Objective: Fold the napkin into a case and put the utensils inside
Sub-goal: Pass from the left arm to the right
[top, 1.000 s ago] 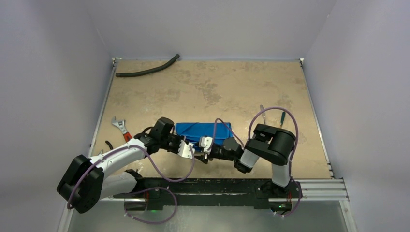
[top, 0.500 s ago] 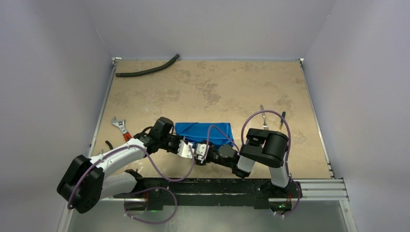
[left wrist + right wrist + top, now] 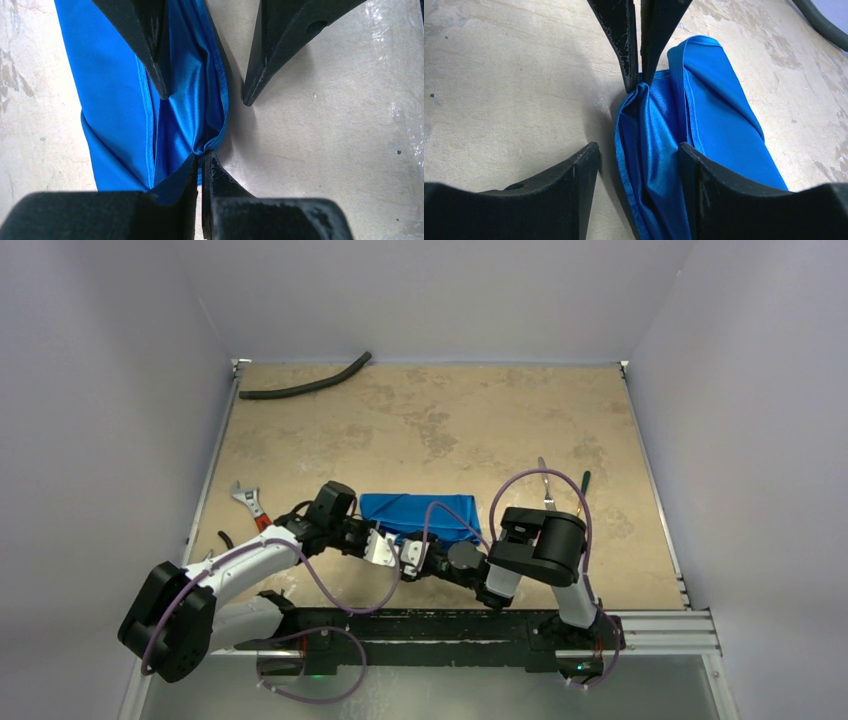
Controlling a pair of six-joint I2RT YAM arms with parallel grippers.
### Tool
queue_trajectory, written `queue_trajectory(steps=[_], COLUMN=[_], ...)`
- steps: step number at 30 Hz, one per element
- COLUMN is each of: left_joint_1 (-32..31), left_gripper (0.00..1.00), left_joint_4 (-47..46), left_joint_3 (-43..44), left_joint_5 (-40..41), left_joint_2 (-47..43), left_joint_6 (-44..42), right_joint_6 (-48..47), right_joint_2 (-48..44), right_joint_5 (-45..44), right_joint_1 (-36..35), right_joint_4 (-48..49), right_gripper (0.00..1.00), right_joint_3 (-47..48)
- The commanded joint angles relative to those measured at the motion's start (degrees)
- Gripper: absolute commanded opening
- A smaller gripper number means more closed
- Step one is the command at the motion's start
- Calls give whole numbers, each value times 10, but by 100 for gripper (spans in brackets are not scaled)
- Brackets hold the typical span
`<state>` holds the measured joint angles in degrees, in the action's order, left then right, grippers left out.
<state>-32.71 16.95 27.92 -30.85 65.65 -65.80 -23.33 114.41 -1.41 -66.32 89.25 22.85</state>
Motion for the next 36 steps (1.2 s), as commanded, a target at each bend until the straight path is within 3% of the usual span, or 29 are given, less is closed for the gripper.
queue_trajectory(steps=[1,11,21,31,36], left_joint_1=[-3,2,6,9,10], left_gripper=[0,0,0,0,0], left_joint_4=[-14,-14,-9,0,0], left_joint_3=[20,21,21,35,40], left_joint_5=[-15,-17,-25,-31,-37], left_joint_2=[-4,-6,-15,-13,-7], left_joint_6=[-4,-3,-9,2,6], right_joint_6=[14,63,155,169,149], right_joint_2=[15,6,-107,-81,-55], right_joint_5=[19,54,166,254,216], right_joint_1=[-6,0,98,99,99], right_joint_4=[271,301,296,297,307], right_gripper=[64,63,70,73,73], right_joint_3=[32,24,-24,-25,-5])
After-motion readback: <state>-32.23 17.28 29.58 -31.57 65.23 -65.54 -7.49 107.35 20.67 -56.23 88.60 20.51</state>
